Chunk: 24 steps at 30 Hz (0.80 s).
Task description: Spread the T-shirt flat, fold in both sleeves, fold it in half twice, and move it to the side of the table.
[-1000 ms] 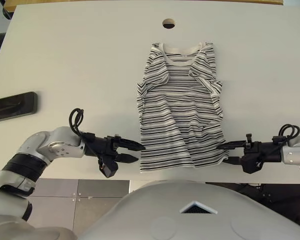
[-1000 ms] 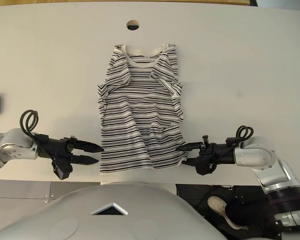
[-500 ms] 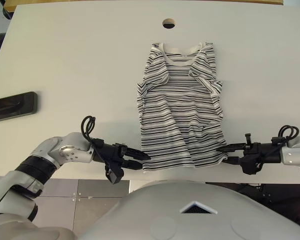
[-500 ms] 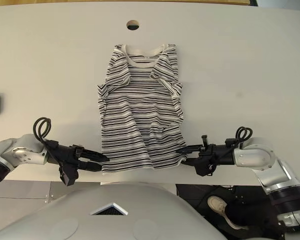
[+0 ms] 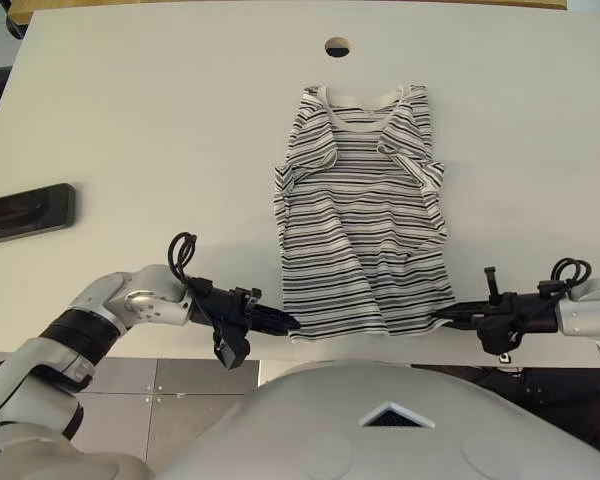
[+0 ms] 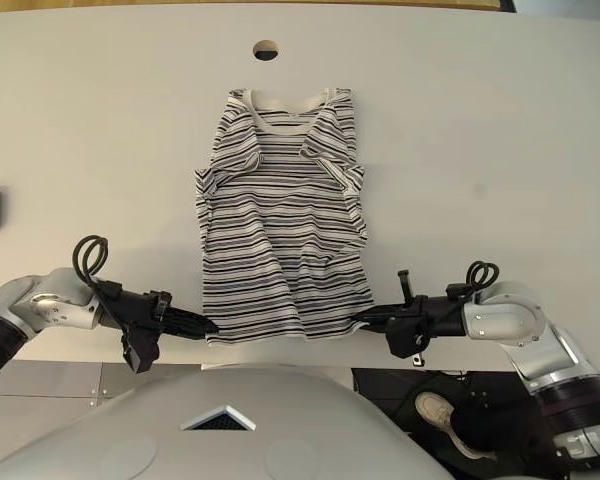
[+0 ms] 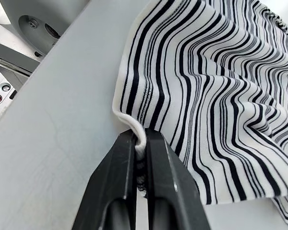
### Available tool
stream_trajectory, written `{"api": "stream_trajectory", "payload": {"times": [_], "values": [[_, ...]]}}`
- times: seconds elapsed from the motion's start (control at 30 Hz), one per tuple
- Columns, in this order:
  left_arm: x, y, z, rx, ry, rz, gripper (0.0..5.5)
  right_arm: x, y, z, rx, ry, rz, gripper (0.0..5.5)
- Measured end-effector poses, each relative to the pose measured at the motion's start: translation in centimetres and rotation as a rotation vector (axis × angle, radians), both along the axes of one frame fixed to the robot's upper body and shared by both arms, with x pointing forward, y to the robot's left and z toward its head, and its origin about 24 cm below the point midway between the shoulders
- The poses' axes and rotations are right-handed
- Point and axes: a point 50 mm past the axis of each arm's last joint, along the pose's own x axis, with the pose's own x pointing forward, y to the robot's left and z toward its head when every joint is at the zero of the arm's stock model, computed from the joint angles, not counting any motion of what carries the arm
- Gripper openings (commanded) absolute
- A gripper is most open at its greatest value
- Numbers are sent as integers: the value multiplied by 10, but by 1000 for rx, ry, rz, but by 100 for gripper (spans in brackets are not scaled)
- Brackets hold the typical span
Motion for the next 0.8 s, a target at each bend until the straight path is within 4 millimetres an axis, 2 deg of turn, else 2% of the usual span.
{"api": "stream_trajectory", "payload": {"times": [0.13, 0.2, 0.27, 0.4, 0.47, 0.53, 0.63, 0.8], "values": [[2, 0, 0, 7, 23, 18, 11, -3, -2, 1, 4, 68, -33, 10], [9, -1, 3, 30, 85, 100, 11, -4, -3, 5, 42, 157, -104, 10], [16, 0, 6, 86, 212, 203, 11, 0, -6, 18, 127, 243, -193, 10], [25, 2, 35, 120, 529, 292, 11, 8, -15, 46, 272, 375, -299, 10], [20, 7, 52, 166, 746, 279, 11, 8, -18, 64, 330, 455, -304, 10], [12, 12, 79, 206, 957, 226, 11, 6, -16, 88, 373, 518, -264, 10], [3, 13, 93, 191, 1062, 186, 11, -3, -17, 92, 362, 569, -255, 10], [2, 19, 106, 136, 1108, 169, 11, -15, -21, 93, 362, 636, -240, 10]]}}
